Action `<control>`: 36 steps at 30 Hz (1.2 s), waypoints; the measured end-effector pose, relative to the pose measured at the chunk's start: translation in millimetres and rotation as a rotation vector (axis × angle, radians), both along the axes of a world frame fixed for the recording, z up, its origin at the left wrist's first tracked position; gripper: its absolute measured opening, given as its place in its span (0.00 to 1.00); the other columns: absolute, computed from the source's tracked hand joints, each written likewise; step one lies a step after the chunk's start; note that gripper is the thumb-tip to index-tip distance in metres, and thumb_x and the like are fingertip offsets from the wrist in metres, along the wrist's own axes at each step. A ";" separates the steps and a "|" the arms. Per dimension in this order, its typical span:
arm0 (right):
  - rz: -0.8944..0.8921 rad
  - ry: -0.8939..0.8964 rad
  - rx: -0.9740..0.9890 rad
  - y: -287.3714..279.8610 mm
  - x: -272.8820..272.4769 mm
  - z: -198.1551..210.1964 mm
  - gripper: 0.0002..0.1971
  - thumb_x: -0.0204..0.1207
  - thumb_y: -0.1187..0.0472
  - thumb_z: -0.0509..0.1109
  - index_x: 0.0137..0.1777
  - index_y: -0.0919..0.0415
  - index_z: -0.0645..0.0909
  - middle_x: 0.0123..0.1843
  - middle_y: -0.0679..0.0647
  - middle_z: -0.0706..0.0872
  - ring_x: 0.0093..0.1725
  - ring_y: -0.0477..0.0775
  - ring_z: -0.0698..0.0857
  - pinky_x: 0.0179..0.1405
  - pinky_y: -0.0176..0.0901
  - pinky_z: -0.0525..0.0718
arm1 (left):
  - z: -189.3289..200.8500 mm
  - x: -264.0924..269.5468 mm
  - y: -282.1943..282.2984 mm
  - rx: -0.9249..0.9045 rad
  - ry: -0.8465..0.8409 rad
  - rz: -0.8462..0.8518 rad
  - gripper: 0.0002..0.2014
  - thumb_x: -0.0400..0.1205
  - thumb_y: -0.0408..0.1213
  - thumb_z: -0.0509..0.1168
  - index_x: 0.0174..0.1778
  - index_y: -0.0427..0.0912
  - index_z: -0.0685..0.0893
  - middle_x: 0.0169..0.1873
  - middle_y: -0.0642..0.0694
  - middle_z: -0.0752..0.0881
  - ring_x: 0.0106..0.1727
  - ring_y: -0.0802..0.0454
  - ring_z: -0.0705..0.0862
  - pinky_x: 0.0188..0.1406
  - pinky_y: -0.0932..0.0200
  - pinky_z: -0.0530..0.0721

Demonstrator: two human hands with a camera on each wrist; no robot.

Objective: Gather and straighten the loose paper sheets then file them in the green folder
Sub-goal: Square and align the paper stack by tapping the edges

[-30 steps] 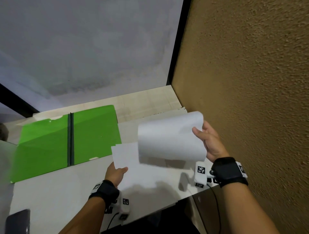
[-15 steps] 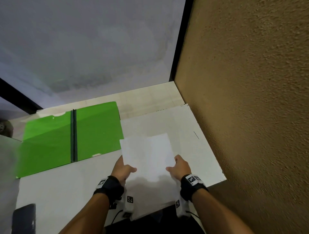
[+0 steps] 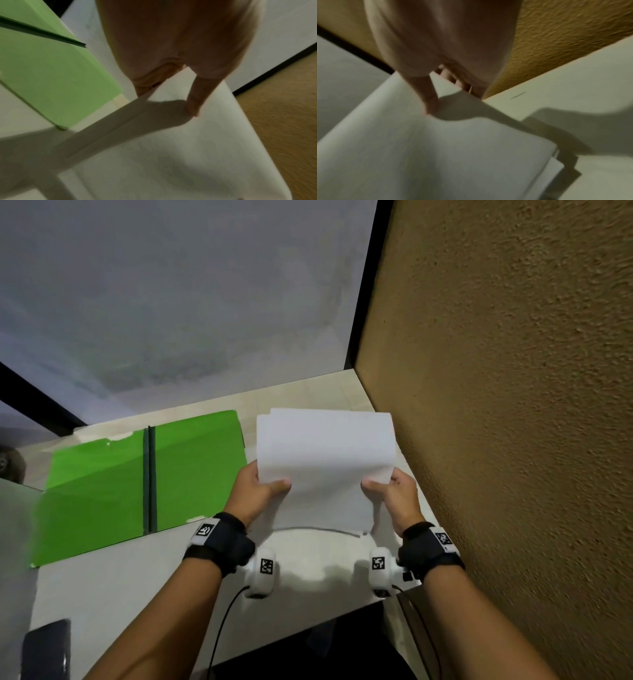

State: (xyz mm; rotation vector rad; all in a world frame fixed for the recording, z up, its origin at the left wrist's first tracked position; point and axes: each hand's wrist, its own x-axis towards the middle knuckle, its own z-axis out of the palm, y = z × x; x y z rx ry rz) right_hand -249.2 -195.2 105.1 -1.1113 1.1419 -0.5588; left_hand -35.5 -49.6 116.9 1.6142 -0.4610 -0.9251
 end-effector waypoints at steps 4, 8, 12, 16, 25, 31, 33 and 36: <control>-0.134 -0.104 -0.179 8.0 13.5 37.4 0.16 0.75 0.80 0.71 0.50 0.56 0.84 0.38 0.44 0.93 0.37 0.39 0.90 0.37 0.31 0.86 | 9.1 -3.0 -12.0 -0.061 -0.118 0.101 0.08 0.77 0.25 0.75 0.49 0.36 0.88 0.40 0.49 0.92 0.38 0.61 0.89 0.41 0.58 0.87; -0.044 -0.094 -0.166 8.8 12.8 44.8 0.12 0.76 0.78 0.71 0.46 0.59 0.88 0.34 0.41 0.93 0.39 0.45 0.90 0.30 0.29 0.84 | 17.9 -9.6 -17.2 -0.077 -0.173 0.116 0.15 0.76 0.17 0.69 0.48 0.43 0.86 0.39 0.54 0.88 0.31 0.73 0.84 0.34 0.75 0.82; -0.116 -0.045 -0.366 19.1 14.0 30.5 0.12 0.79 0.69 0.74 0.49 0.47 0.87 0.43 0.40 0.92 0.42 0.31 0.88 0.39 0.26 0.83 | 8.0 -14.3 -15.5 -0.068 -0.223 0.204 0.08 0.77 0.25 0.74 0.47 0.43 0.89 0.41 0.53 0.91 0.37 0.66 0.87 0.42 0.68 0.85; 0.024 0.003 -0.166 8.6 4.9 18.5 0.21 0.70 0.71 0.80 0.63 0.58 0.86 0.55 0.54 0.94 0.56 0.51 0.92 0.59 0.46 0.90 | 14.3 -8.8 -12.6 -0.094 -0.139 0.185 0.09 0.76 0.20 0.73 0.47 0.37 0.88 0.37 0.51 0.90 0.33 0.66 0.87 0.38 0.69 0.85; 0.218 -0.092 0.057 5.0 -7.5 15.6 0.12 0.83 0.71 0.71 0.65 0.69 0.85 0.55 0.55 0.95 0.55 0.51 0.93 0.55 0.43 0.88 | 3.0 10.7 2.4 -0.001 0.265 0.026 0.22 0.76 0.15 0.67 0.66 0.30 0.84 0.60 0.34 0.89 0.62 0.37 0.88 0.67 0.41 0.84; -0.034 -0.052 -0.149 18.1 9.1 9.4 0.09 0.75 0.72 0.78 0.50 0.57 0.91 0.41 0.44 0.95 0.42 0.38 0.93 0.42 0.28 0.87 | -0.3 -11.7 -8.4 -0.044 -0.108 0.233 0.09 0.77 0.23 0.74 0.51 0.37 0.89 0.40 0.51 0.91 0.36 0.68 0.88 0.42 0.65 0.84; -0.084 -0.068 -0.131 17.3 10.5 5.2 0.11 0.74 0.72 0.79 0.50 0.57 0.90 0.47 0.49 0.95 0.45 0.42 0.93 0.45 0.32 0.88 | -4.1 -12.0 -8.0 -0.056 -0.099 0.255 0.11 0.76 0.23 0.75 0.54 0.31 0.90 0.42 0.49 0.92 0.39 0.65 0.89 0.44 0.68 0.86; -0.086 -0.070 -0.099 17.2 8.6 8.6 0.11 0.73 0.75 0.78 0.46 0.57 0.90 0.43 0.49 0.94 0.40 0.41 0.92 0.41 0.35 0.88 | -14.1 -11.2 -1.5 -0.018 -0.043 0.216 0.13 0.73 0.21 0.77 0.53 0.32 0.90 0.43 0.45 0.93 0.41 0.56 0.91 0.48 0.57 0.88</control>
